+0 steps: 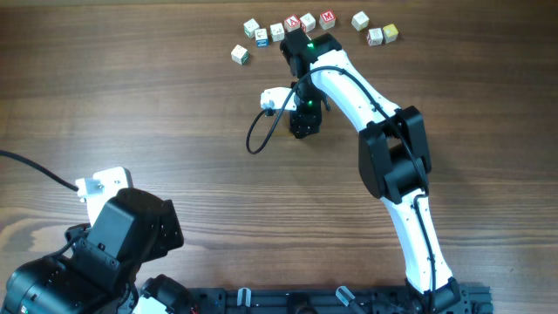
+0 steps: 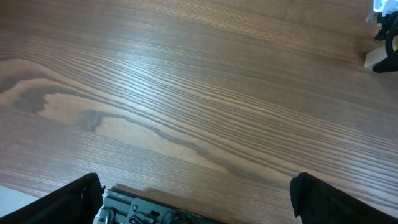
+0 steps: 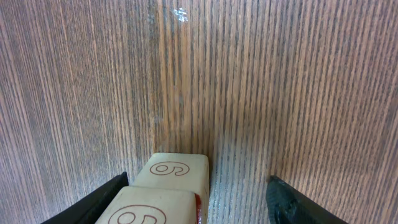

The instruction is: Form a tower

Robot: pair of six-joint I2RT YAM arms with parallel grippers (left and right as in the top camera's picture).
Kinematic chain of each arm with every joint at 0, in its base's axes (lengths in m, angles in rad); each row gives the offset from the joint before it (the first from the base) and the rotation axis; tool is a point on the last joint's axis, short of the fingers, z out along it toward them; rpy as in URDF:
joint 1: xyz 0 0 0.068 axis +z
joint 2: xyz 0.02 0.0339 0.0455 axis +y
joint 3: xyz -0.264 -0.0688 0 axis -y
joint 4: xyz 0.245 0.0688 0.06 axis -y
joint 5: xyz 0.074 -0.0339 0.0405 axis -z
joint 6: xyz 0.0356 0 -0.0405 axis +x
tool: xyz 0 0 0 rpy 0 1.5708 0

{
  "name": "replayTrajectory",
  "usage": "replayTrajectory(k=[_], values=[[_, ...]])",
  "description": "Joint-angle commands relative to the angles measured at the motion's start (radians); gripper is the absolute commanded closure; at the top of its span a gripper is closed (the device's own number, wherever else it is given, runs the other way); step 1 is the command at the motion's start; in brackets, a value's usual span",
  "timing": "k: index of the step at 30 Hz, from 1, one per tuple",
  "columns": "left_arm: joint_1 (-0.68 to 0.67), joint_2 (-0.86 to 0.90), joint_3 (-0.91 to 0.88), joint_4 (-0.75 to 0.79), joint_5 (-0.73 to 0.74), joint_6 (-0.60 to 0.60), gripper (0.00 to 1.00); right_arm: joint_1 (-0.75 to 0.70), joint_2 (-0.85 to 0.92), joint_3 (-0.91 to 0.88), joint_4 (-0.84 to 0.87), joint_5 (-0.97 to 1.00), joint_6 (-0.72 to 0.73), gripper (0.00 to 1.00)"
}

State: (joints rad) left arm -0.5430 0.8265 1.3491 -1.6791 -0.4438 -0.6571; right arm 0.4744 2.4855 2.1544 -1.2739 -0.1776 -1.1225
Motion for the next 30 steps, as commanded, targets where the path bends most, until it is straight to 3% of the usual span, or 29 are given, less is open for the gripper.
replayTrajectory(k=[1, 3, 5, 9, 15, 30], values=[[0.005, -0.001, -0.001, 0.002, -0.002, -0.010, 0.00, -0.007, 0.011, -0.003, 0.002, 0.006, 0.024, 0.29], [0.005, -0.001, -0.001, 0.002, -0.002, -0.010, 0.00, -0.007, 0.011, -0.003, 0.002, 0.006, 0.024, 0.28], [0.005, -0.001, -0.001, 0.002, -0.002, -0.010, 0.00, -0.007, 0.011, -0.003, 0.002, 0.006, 0.024, 0.20], [0.005, -0.001, -0.001, 0.002, -0.002, -0.010, 0.00, -0.007, 0.011, -0.003, -0.011, 0.007, 0.023, 0.11], [0.005, -0.001, -0.001, 0.002, -0.002, -0.010, 0.00, -0.007, 0.010, -0.003, -0.032, 0.123, 0.026, 0.10], [0.005, -0.001, -0.001, 0.002, -0.002, -0.010, 0.00, -0.007, 0.007, -0.003, -0.029, 0.022, 0.026, 0.14]])
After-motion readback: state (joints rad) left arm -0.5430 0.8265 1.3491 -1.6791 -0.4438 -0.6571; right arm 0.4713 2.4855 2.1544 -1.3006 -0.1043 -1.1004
